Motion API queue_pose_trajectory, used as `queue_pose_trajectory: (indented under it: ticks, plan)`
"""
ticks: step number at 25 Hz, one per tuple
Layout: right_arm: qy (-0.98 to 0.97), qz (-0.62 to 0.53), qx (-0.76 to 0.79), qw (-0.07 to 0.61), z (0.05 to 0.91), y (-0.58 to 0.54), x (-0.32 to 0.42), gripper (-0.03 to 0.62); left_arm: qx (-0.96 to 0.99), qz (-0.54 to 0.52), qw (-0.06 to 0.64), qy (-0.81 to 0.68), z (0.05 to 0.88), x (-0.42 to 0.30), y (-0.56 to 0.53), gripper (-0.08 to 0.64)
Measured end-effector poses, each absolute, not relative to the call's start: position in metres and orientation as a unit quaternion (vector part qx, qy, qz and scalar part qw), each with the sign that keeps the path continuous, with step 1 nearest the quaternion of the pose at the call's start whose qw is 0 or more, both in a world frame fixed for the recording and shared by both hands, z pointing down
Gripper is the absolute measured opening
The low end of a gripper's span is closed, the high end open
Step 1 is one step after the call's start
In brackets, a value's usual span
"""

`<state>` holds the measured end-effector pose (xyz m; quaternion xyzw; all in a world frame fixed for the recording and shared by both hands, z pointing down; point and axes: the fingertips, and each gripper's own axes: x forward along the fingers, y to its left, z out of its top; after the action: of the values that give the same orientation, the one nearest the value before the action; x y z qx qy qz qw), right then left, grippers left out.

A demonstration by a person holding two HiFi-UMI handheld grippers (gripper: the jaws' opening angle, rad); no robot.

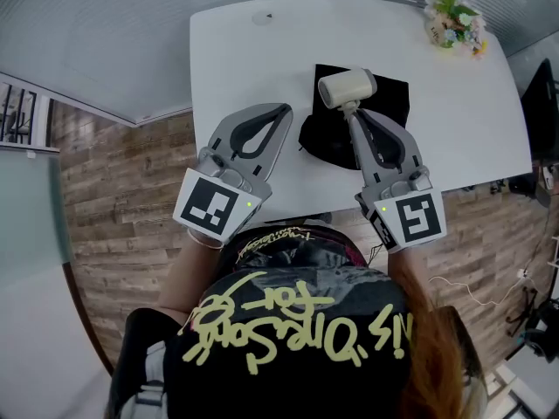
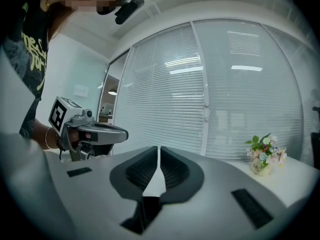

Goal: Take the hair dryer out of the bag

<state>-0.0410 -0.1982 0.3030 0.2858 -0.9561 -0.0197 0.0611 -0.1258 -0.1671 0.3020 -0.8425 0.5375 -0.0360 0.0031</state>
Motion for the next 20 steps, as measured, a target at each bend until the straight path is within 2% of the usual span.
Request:
queue_pose_trajectory:
  ticks: [20]
  plan:
    - [-0.951,-0.029,0.3,0.066,0.3008,-0.2042,-0.037,0.003,-0.846,-0.044,0.005,0.531,0.301,-0.1273,-0.1715,-0.006]
